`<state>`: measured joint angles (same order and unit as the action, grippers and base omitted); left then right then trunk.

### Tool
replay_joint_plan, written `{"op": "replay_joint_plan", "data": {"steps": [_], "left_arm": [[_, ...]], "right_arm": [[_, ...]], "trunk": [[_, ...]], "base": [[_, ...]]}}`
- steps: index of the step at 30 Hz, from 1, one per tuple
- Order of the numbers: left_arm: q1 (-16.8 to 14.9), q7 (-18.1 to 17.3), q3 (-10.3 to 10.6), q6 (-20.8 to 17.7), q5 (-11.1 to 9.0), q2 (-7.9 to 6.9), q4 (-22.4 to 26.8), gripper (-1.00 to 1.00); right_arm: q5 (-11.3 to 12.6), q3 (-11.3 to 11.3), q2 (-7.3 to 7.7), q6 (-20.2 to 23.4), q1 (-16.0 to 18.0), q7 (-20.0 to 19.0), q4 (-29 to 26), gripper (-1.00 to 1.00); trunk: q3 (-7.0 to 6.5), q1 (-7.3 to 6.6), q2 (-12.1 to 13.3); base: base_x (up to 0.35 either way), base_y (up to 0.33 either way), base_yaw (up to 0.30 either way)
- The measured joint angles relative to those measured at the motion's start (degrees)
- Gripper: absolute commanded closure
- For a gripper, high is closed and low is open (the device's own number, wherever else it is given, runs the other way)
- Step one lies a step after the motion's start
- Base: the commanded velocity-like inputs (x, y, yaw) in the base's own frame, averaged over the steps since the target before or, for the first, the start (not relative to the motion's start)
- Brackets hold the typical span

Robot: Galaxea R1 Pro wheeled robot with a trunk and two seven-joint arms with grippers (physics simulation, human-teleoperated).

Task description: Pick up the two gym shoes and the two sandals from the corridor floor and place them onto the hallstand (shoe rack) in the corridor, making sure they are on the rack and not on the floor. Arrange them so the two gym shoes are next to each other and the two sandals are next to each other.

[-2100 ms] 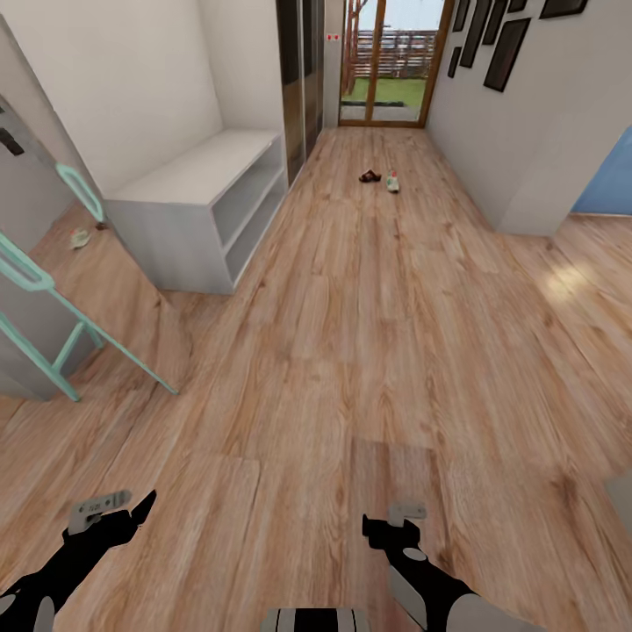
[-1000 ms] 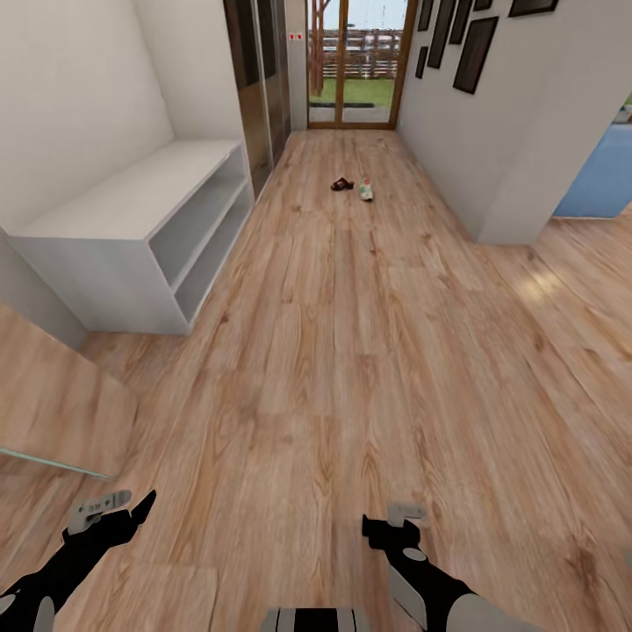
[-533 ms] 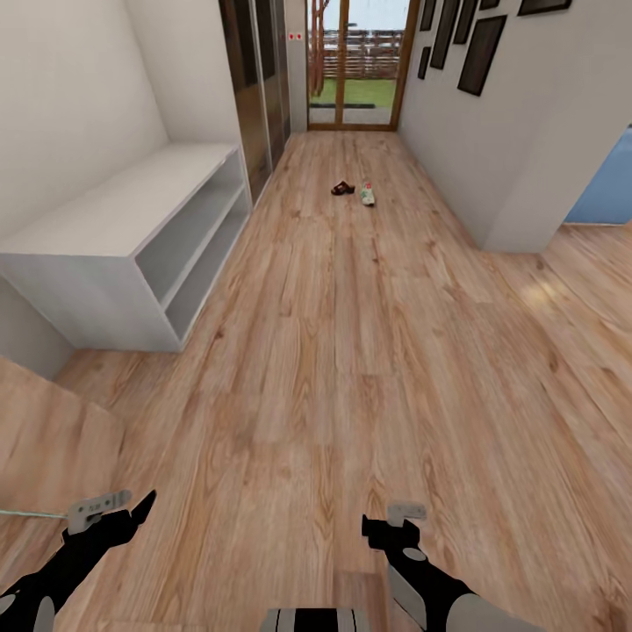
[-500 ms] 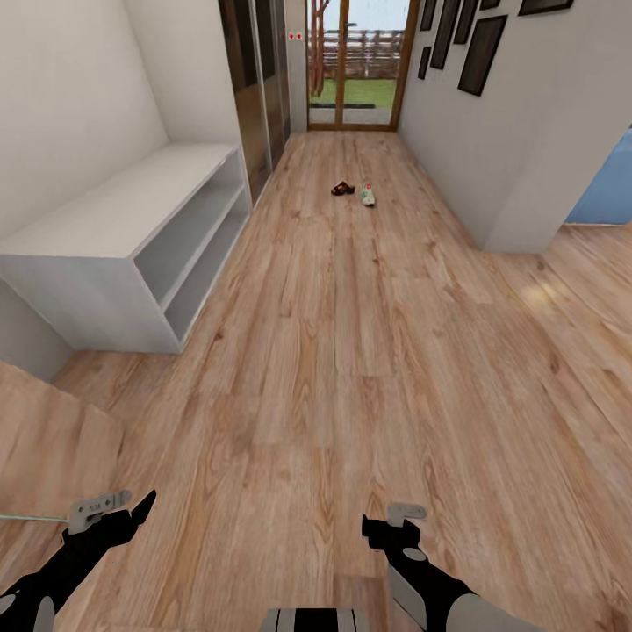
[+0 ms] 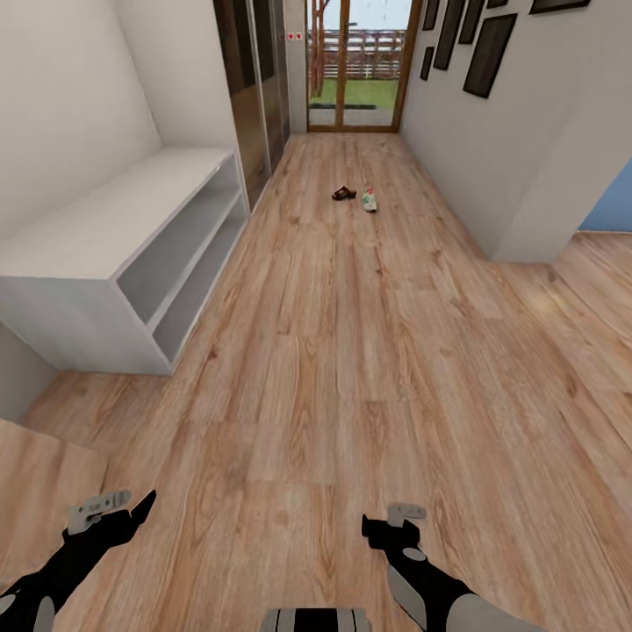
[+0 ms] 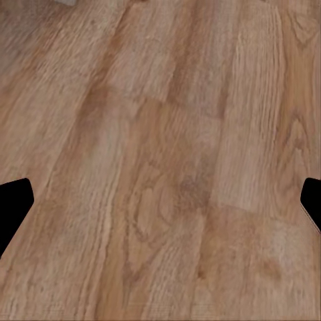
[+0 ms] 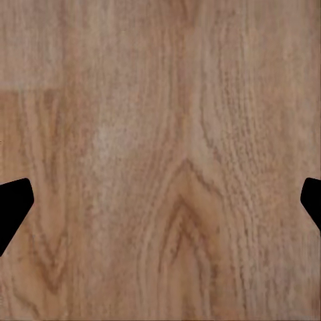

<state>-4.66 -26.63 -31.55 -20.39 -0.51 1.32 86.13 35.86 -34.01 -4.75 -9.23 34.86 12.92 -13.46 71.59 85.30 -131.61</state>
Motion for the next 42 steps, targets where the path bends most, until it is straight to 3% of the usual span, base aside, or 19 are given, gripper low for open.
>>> {"op": "replay_joint_plan", "data": {"steps": [42], "left_arm": [[0.0,0.1,0.0,0.0,-0.1,0.00,0.0,-1.00]], "right_arm": [[0.0,0.0,0.00,0.0,0.0,0.0,0.0,-1.00]], "trunk": [[0.00,0.00,0.0]], "base": [[0.333,0.000,0.000]]}}
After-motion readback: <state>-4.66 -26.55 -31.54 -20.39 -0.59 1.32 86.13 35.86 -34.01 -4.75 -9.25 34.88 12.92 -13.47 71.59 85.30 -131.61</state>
